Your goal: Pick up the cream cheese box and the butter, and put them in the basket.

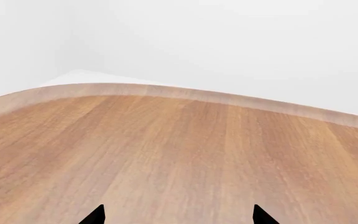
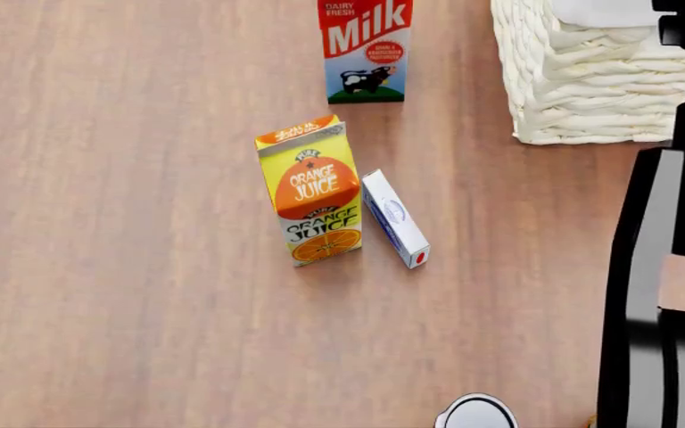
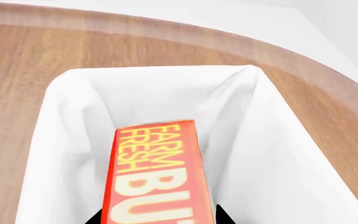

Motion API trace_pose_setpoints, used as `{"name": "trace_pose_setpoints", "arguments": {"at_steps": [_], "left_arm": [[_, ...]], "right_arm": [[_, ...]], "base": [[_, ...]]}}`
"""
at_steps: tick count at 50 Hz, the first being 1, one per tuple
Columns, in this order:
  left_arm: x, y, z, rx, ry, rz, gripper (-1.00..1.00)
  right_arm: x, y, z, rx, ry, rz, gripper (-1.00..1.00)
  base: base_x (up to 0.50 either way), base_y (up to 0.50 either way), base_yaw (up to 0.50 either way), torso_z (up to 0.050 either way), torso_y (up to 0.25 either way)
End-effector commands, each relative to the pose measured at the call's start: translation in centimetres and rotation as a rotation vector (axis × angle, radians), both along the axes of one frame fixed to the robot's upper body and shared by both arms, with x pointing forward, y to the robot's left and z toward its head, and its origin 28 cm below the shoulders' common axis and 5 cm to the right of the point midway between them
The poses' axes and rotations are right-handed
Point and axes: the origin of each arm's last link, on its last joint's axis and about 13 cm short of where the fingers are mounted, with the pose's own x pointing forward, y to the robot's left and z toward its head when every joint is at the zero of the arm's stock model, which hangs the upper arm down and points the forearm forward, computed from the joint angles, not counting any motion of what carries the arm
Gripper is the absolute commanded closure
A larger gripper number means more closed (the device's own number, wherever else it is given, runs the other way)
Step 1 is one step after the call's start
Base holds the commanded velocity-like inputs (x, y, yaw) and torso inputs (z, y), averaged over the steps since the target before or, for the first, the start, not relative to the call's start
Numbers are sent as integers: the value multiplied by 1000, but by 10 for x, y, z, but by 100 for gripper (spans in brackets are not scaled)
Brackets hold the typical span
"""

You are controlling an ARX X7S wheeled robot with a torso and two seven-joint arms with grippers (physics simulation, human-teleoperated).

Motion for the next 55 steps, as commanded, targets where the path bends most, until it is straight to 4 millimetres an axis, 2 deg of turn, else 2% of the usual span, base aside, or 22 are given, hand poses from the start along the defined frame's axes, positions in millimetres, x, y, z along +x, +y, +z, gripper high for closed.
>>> {"name": "trace_pose_setpoints", "arguments": {"at_steps": [1, 4, 5, 15, 29, 36, 40, 42, 55], "left_arm": [[0, 0, 0, 2, 0, 0, -100], [0, 0, -1, 1, 0, 0, -100], [1, 0, -1, 1, 0, 0, -100], [1, 0, -1, 2, 0, -1, -100], [1, 0, 0, 3, 0, -4, -100], [0, 0, 0, 1, 0, -3, -100], [0, 0, 0, 1, 1, -2, -100], [0, -1, 0, 1, 0, -4, -100], [0, 0, 0, 0, 1, 0, -100]], "right_arm": [[0, -2, -3, -12, 0, -7, 100], [0, -2, -2, -8, 2, -3, 100], [0, -2, -1, -12, 0, -8, -100], [-3, 0, 5, 2, -11, 4, -100], [-14, 2, 26, -10, -56, 23, -100], [-18, 3, 31, -14, -71, 31, -100], [-26, 5, 38, -20, -90, 39, -100], [-27, 5, 24, -25, -98, 43, -100], [-51, 7, 35, -44, -155, 57, -100]], "base": [[0, 0, 0, 0, 0], [0, 0, 0, 0, 0], [0, 0, 0, 0, 0], [0, 0, 0, 0, 1], [0, 0, 0, 0, 0], [0, 0, 0, 0, 0], [0, 0, 0, 0, 0], [0, 0, 0, 0, 0], [0, 0, 0, 0, 0]]}}
